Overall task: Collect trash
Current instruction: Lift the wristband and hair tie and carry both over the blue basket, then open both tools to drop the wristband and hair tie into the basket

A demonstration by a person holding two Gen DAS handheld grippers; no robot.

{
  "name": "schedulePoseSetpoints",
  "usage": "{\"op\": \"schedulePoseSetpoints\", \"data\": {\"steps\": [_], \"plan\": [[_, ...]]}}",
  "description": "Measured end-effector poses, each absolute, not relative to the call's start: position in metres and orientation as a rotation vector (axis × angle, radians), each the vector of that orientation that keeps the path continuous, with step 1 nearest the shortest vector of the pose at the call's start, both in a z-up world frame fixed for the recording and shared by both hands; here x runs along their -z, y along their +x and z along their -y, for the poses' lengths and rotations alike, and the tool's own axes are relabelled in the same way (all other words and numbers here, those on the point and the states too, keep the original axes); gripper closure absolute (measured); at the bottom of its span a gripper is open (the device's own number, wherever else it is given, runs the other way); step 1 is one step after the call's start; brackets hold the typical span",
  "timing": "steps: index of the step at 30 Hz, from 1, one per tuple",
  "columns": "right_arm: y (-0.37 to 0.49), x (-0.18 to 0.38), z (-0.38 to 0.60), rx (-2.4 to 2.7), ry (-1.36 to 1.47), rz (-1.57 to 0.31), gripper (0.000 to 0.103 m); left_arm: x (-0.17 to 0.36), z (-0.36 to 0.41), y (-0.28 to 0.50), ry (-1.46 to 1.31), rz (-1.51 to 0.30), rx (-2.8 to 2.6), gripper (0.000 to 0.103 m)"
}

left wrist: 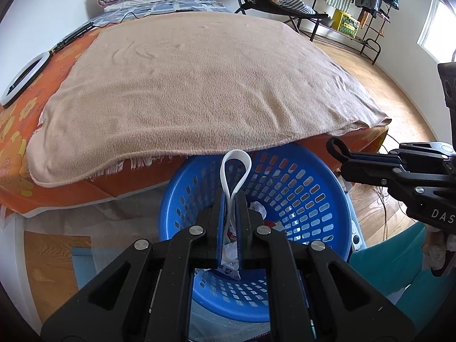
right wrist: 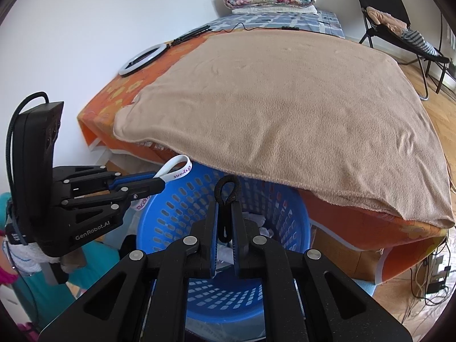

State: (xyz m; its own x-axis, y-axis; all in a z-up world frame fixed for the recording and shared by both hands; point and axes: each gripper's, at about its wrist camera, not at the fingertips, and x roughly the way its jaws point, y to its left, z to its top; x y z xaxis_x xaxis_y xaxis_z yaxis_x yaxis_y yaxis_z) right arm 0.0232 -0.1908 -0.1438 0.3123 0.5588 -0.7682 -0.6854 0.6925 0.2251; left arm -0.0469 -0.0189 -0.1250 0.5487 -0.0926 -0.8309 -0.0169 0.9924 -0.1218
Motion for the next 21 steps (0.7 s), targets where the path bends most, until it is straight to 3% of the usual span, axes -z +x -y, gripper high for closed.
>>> {"op": "schedulePoseSetpoints", "data": {"steps": [16, 18, 19, 21], "plan": [[0.029, 0.175, 0.189, -0.801, -0.144, -1.024, 0.095, 0.146, 0.016, -0.048, -0.123, -1.041, 0.026, 0.098], [0.031, 0.176, 0.190, -0.795, -0.140, -1.029, 0.088, 0.145, 0.015, -0.048, -0.126, -1.039, 0.025, 0.088], [0.031, 0.177, 0.190, -0.790, -0.139, -1.031, 0.086, 0.144, 0.015, -0.048, -0.125, -1.036, 0.021, 0.076], [0.031, 0.177, 0.191, -0.785, -0.137, -1.034, 0.073, 0.142, 0.016, -0.048, -0.120, -1.025, 0.014, 0.071]]}}
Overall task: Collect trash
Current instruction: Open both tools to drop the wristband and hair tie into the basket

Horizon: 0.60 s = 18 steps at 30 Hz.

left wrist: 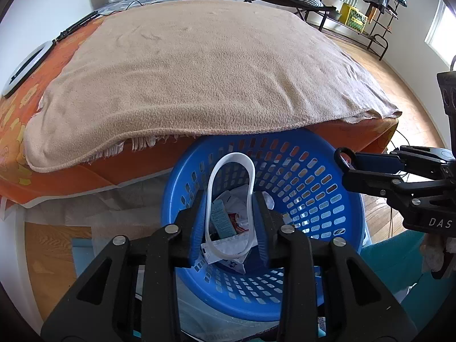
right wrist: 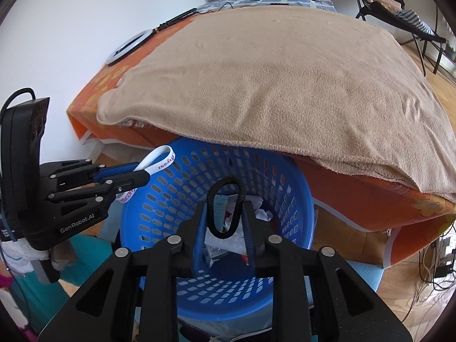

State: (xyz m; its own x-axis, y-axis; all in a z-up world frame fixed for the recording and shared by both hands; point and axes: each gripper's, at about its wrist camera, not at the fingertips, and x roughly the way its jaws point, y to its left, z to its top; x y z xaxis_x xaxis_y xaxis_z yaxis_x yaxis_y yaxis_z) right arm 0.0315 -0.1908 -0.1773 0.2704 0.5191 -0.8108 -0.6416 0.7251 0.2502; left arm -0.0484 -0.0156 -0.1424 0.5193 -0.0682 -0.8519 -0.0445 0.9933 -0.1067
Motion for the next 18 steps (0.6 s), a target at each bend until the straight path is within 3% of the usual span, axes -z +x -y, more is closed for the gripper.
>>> {"op": "schedulePoseSetpoints", "data": {"steps": [3, 5, 9, 12, 14, 16, 18], "plan": [[0.032, 0.176, 0.193, -0.777, -0.135, -1.032, 0.068, 0.141, 0.015, -0.048, -0.122, -1.024, 0.011, 0.070], [0.032, 0.176, 0.193, -0.768, -0.140, -1.030, 0.068, 0.140, 0.014, -0.049, -0.124, -1.020, 0.005, 0.058], [0.034, 0.175, 0.193, -0.753, -0.129, -1.028, 0.054, 0.137, 0.012, -0.049, -0.125, -1.010, -0.005, 0.054], [0.035, 0.174, 0.194, -0.742, -0.130, -1.026, 0.054, 0.135, 0.012, -0.049, -0.131, -1.005, -0.011, 0.053], [0.036, 0.174, 0.193, -0.734, -0.128, -1.026, 0.054, 0.133, 0.012, -0.049, -0.131, -0.999, -0.015, 0.042], [0.037, 0.173, 0.194, -0.725, -0.126, -1.027, 0.053, 0.130, 0.012, -0.050, -0.132, -0.984, -0.021, 0.038], [0.038, 0.173, 0.195, -0.717, -0.123, -1.026, 0.046, 0.128, 0.012, -0.050, -0.129, -0.980, -0.019, 0.038]]}}
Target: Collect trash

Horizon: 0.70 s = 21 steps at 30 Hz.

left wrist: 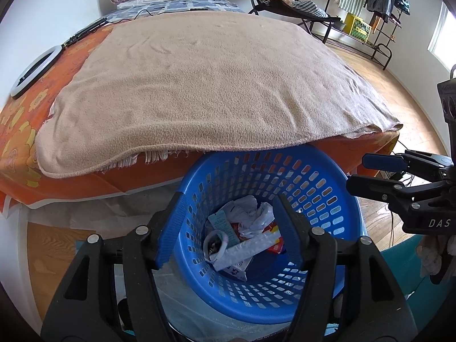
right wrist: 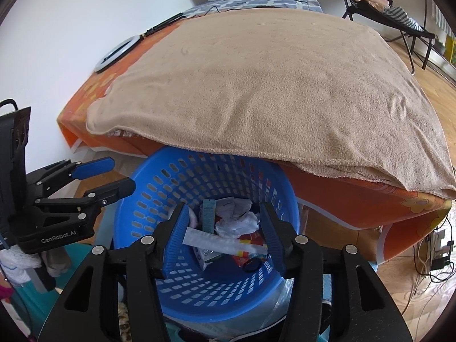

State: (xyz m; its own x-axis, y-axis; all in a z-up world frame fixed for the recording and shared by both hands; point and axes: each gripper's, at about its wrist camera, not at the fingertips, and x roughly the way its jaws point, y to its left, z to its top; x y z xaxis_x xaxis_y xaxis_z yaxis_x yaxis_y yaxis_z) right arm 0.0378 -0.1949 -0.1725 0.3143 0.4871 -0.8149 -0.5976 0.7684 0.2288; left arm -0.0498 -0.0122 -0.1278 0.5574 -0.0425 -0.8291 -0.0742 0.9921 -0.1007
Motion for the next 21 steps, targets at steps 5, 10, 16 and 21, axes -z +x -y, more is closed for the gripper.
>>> {"op": "schedulePoseSetpoints", "data": {"steps": [5, 10, 16, 21], "plan": [[0.039, 0.167, 0.199, -0.698, -0.113, -1.006, 0.038, 0.123, 0.013, -0.048, -0.126, -0.972, -0.017, 0.036], [0.041, 0.157, 0.200, -0.680, -0.109, -0.984, 0.038, 0.113, 0.014, -0.047, -0.127, -0.953, -0.015, 0.032], [0.042, 0.142, 0.201, -0.661, -0.114, -0.950, 0.033, 0.097, 0.012, -0.042, -0.147, -0.928, -0.011, 0.031], [0.046, 0.127, 0.204, -0.653, -0.112, -0.917, 0.032, 0.079, 0.012, -0.040, -0.146, -0.890, -0.009, 0.026]]}}
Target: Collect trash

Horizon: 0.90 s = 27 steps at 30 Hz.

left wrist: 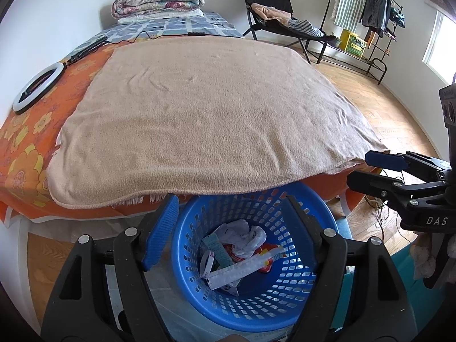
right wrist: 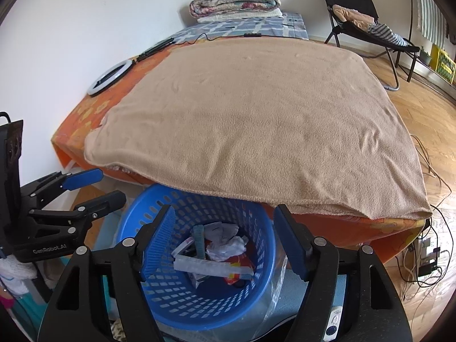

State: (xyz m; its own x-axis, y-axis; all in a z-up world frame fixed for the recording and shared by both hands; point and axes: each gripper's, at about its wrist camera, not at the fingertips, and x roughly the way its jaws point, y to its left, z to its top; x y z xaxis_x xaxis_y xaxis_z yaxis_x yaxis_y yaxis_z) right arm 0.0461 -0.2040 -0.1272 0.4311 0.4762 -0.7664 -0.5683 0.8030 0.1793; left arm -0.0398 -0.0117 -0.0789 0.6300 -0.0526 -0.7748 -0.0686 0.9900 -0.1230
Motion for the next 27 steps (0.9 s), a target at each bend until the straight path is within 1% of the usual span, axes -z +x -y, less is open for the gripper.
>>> {"op": "schedulePoseSetpoints", "data": {"steps": [5, 9, 12, 16, 23, 27], "plan": [[0.048, 0.109, 0.205, -0.654, -0.116, -0.877, 0.031, 0.057, 0.013, -0.038, -0.127, -0.850, 0.000, 0.025], [0.048, 0.093, 0.205, -0.655, -0.117, -0.838, 0.025, 0.036, 0.012, -0.037, -0.134, -0.817, 0.007, 0.021], [0.049, 0.082, 0.207, -0.652, -0.116, -0.805, 0.025, 0.017, 0.012, -0.038, -0.111, -0.774, -0.004, 0.018], [0.052, 0.070, 0.210, -0.653, -0.110, -0.768, 0.024, -0.005, 0.012, -0.038, -0.104, -0.729, -0.001, 0.009], [0.058, 0.055, 0.212, -0.657, -0.088, -0.724, 0.024, -0.025, 0.008, -0.029, -0.110, -0.691, -0.005, 0.008], [0.063, 0.051, 0.212, -0.655, -0.080, -0.701, 0.024, -0.029, 0.006, -0.022, -0.114, -0.669, -0.018, 0.004]]}}
